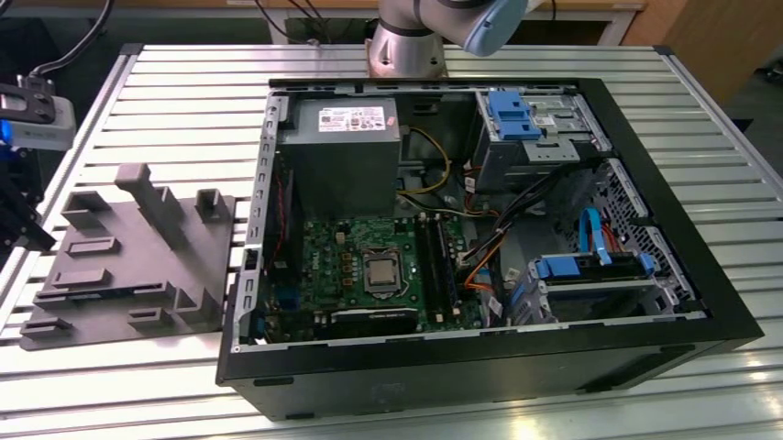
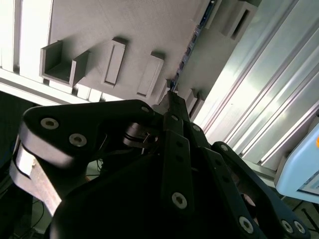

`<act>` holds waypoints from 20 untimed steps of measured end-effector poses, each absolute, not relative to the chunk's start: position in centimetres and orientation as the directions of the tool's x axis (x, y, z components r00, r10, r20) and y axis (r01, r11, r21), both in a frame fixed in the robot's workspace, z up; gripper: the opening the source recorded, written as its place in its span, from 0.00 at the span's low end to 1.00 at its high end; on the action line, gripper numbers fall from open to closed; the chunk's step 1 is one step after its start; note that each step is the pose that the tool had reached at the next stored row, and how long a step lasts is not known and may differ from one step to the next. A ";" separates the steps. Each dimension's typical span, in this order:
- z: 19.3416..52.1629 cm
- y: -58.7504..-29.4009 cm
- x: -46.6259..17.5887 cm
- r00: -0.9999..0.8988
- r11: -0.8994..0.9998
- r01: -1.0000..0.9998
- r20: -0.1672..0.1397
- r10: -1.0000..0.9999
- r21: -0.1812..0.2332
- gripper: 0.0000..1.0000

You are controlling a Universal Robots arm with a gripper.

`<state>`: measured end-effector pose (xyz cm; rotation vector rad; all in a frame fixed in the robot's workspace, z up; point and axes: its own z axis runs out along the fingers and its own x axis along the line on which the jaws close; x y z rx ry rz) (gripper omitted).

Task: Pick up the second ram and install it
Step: 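Pick up the second ram and move it above second insertion slot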

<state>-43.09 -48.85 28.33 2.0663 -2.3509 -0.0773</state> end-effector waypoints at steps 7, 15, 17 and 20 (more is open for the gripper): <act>28.0 -48.8 -43.1 -0.129 0.128 -0.991 -0.025 -0.991 0.044 0.11; 27.7 -48.9 -43.1 -0.129 0.128 -0.991 -0.024 -0.991 0.044 0.11; 27.6 -48.9 -43.1 -0.129 0.128 -0.991 -0.024 -0.991 0.044 0.11; 27.5 -48.8 -43.1 -0.129 0.128 -0.991 -0.024 -0.991 0.044 0.11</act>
